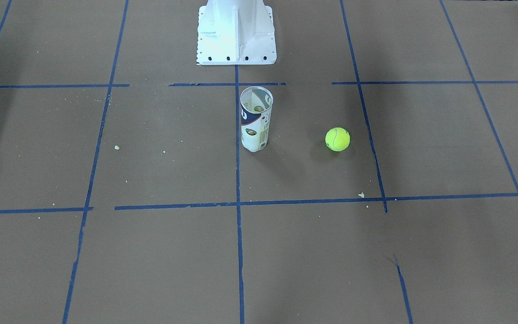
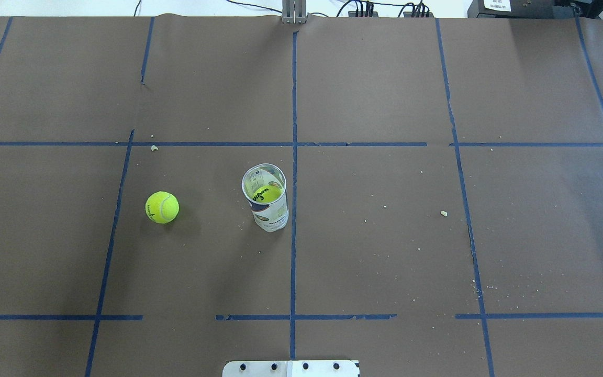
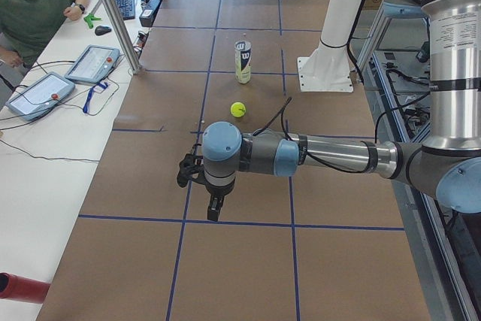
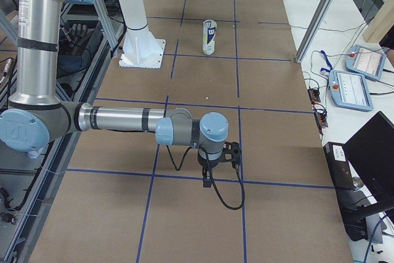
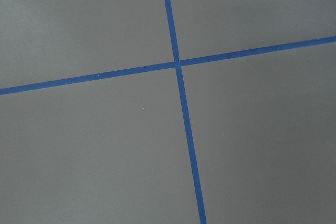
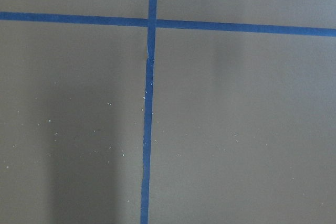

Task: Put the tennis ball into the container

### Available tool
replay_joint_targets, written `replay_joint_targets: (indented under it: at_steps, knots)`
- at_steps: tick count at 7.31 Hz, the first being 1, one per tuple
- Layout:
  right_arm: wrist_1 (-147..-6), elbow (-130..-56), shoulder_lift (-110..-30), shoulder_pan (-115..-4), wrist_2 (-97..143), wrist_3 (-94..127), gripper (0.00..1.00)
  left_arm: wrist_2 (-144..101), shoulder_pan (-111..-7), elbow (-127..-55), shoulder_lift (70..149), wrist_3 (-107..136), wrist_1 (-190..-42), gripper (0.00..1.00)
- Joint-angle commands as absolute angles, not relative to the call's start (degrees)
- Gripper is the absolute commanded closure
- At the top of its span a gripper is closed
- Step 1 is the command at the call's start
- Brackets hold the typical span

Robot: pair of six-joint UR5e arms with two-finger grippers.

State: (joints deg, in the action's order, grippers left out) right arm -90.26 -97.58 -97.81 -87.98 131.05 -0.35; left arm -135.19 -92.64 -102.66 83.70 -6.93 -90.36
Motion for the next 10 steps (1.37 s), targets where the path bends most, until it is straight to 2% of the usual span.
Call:
replay_joint_targets:
  at_steps: [1,5,10]
  knots:
    - [-90.3,-97.6,-97.8,-88.0,131.0,-0.4,0.0,-135.0,-92.6,-101.8,87.4,-6.5,-90.7,0.0]
    - [-90.3,-97.6,-97.8,-88.0,131.0,-0.4,0.0,-135.3,-91.7,-105.3,89.0,-3.5,-91.4,0.0]
    - [-90.3,-97.6,-97.8,-88.0,131.0,-0.4,0.0,-131.6,-73.1,-110.2,97.7,32.6,-91.7,0.0]
